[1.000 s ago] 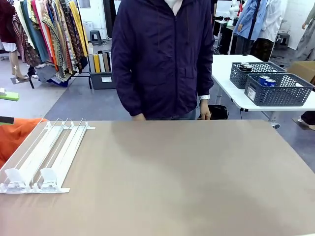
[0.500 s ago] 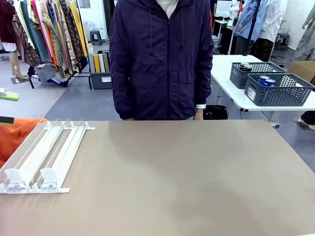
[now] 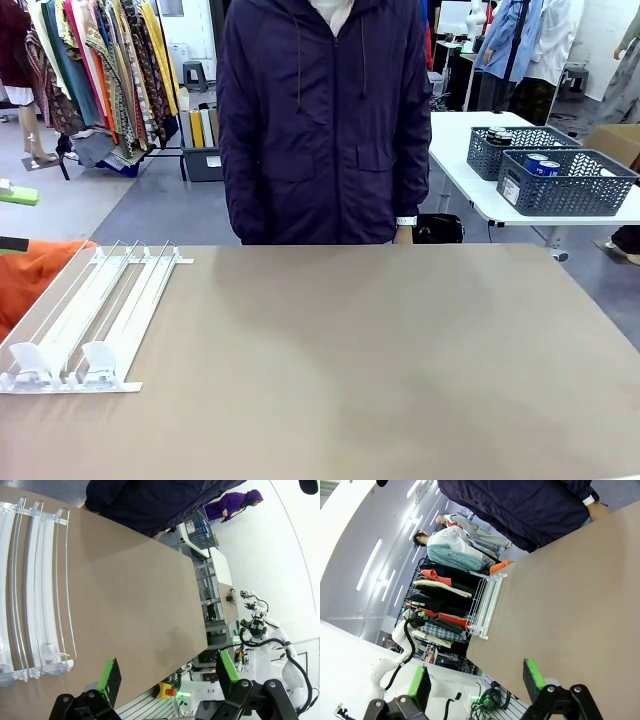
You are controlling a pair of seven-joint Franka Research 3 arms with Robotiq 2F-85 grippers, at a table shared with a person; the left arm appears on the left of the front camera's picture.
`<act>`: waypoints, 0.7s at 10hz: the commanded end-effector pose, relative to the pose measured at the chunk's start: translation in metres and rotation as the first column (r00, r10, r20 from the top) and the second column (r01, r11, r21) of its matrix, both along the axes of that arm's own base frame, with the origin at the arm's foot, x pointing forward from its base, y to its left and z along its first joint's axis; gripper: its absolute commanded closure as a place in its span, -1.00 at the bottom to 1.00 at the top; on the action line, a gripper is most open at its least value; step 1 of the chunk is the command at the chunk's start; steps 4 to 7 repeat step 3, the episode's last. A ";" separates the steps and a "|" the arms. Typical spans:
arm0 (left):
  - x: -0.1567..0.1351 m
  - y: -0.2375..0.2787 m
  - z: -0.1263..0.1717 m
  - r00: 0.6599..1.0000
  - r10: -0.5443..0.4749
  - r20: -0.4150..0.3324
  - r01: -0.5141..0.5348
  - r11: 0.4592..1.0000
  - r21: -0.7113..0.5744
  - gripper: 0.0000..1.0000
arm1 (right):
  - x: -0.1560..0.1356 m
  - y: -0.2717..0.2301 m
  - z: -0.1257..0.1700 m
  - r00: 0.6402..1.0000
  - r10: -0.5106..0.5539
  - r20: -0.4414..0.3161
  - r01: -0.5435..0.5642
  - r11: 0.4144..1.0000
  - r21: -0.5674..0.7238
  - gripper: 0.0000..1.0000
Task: Retrieve and store the cans from the dispenser.
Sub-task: Pick up one can from the Automatic Can Dispenser and place it in the middle of the table.
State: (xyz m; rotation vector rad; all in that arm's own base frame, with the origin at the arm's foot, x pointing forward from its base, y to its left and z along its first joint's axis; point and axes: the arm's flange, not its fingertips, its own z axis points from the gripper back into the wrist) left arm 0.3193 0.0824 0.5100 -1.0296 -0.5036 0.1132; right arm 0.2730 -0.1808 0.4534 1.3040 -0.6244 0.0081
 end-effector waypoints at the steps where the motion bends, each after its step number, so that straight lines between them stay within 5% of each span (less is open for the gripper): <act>1: 0.001 0.000 0.002 1.000 -0.003 0.010 0.003 1.000 -0.013 -1.00 | 0.004 0.000 0.004 0.999 -0.010 0.035 0.010 1.000 0.016 -1.00; 7: 0.001 0.000 0.002 1.000 -0.003 0.010 0.003 1.000 -0.013 -1.00 | 0.004 0.000 0.004 0.999 -0.010 0.035 0.010 1.000 0.016 -1.00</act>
